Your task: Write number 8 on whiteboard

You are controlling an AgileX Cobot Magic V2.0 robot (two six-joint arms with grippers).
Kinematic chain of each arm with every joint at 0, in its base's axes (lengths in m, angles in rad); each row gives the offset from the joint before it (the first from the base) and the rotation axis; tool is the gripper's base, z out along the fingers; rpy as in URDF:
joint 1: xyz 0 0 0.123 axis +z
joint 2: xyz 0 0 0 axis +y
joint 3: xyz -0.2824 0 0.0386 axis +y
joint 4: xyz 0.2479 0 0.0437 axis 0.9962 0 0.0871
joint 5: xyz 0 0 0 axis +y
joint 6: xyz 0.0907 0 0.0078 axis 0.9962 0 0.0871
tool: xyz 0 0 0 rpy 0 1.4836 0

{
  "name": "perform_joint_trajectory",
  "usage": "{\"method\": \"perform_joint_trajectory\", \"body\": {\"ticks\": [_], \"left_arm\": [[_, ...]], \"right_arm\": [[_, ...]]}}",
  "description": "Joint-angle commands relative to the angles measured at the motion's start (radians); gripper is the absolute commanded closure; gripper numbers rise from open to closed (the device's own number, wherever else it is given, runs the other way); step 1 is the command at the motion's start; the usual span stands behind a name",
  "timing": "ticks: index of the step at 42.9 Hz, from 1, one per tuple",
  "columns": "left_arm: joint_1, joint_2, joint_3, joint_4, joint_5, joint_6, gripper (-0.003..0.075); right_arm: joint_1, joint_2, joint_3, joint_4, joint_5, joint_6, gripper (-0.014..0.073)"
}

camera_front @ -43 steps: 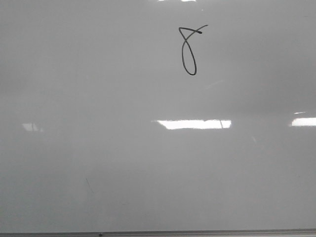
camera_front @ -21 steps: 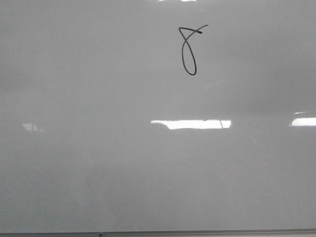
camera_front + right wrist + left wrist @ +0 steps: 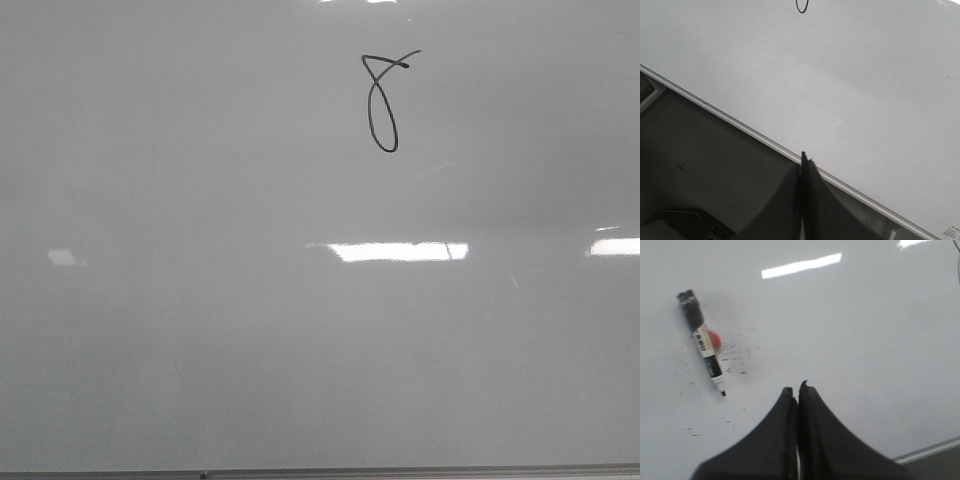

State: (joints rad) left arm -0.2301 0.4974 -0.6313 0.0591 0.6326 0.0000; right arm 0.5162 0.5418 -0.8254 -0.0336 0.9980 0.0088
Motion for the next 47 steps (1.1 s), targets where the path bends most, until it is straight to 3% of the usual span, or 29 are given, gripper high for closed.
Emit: {"method": "perform_joint_trajectory", "body": {"ticks": [1, 10, 22, 29, 47], "left_arm": [[0.075, -0.083, 0.053, -0.013, -0.112, 0.0, 0.0741], [0.204, -0.305, 0.307, -0.011, -0.3, 0.0, 0.0741], [0.275, -0.496, 0.595, -0.048, -0.578, 0.0, 0.0741], [0.286, -0.519, 0.653, -0.082, -0.657, 0.0, 0.0741], [0.258, -0.517, 0.653, -0.082, -0.697, 0.0, 0.0741]], "right_arm": [[-0.008, 0.004, -0.025, -0.015, -0.062, -0.009, 0.0664], [-0.008, 0.004, -0.025, -0.015, -0.062, -0.009, 0.0664], [-0.008, 0.004, -0.025, -0.015, -0.061, -0.009, 0.0664], [-0.008, 0.004, -0.025, -0.015, -0.059, -0.009, 0.0664], [-0.008, 0.005, -0.025, -0.015, -0.06, -0.009, 0.0664]]}}
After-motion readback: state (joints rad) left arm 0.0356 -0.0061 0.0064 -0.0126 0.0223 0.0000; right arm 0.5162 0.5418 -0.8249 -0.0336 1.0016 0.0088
